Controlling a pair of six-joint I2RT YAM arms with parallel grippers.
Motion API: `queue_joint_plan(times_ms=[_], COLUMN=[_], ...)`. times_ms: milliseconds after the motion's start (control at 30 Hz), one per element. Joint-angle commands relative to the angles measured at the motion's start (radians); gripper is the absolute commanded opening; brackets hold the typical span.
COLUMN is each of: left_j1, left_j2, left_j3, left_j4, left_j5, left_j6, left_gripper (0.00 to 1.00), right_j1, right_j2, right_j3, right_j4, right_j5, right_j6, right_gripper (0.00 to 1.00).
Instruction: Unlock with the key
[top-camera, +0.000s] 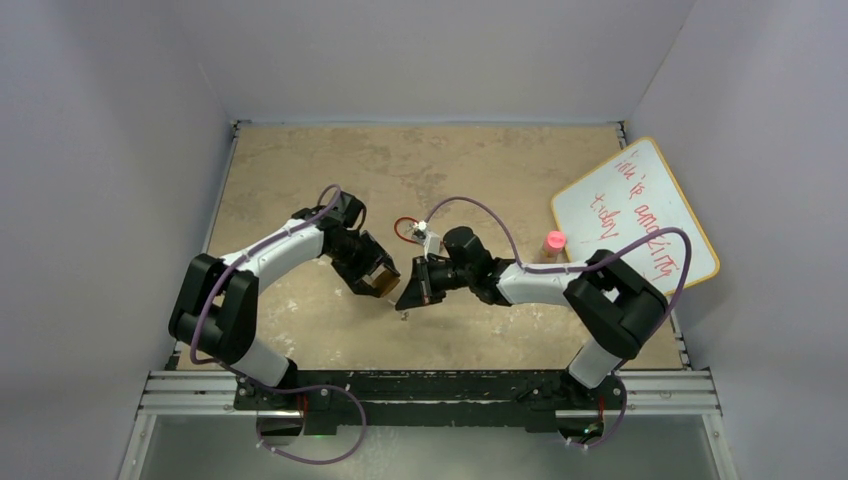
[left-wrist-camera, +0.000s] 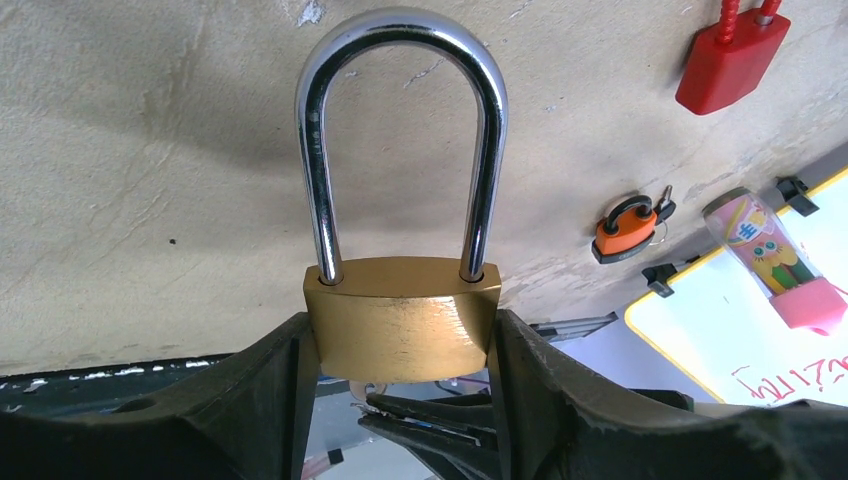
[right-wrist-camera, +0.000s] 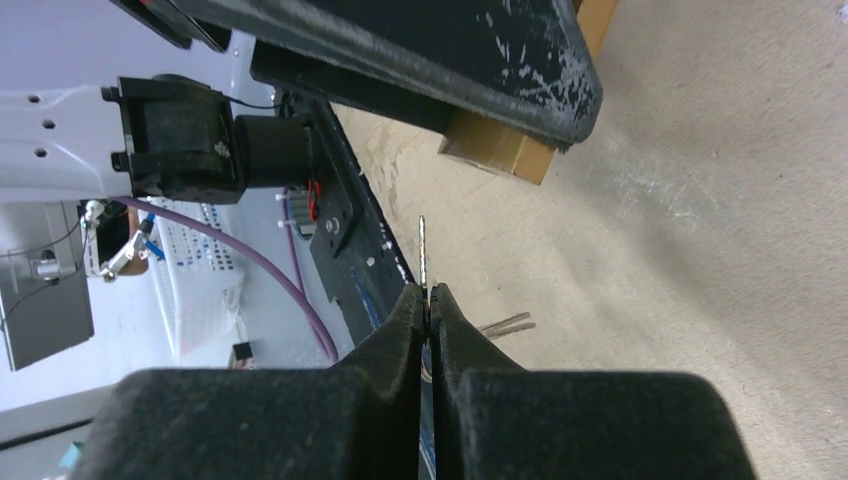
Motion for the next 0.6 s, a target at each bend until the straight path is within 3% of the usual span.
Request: queue_joint_plan(times_ms=[0,567], left_j1=[0.006,0.006], left_j2=[-0.046,-0.068], left_j3=[0.011,-0.005], left_j4=[0.012,0.033], left_j5=[0.039,0.036], left_j6=[-0.006,-0.039], left_gripper=[0.27,0.25], right_j1=[-0.008,-0.030], right_j2=[0.009,0.052], right_j3=[0.048,0.099], right_j4=[0.018,-0.026], right_j5=[0.051,0.086], right_j6=[0.020,0.029], right_gripper=[0.00,0.00])
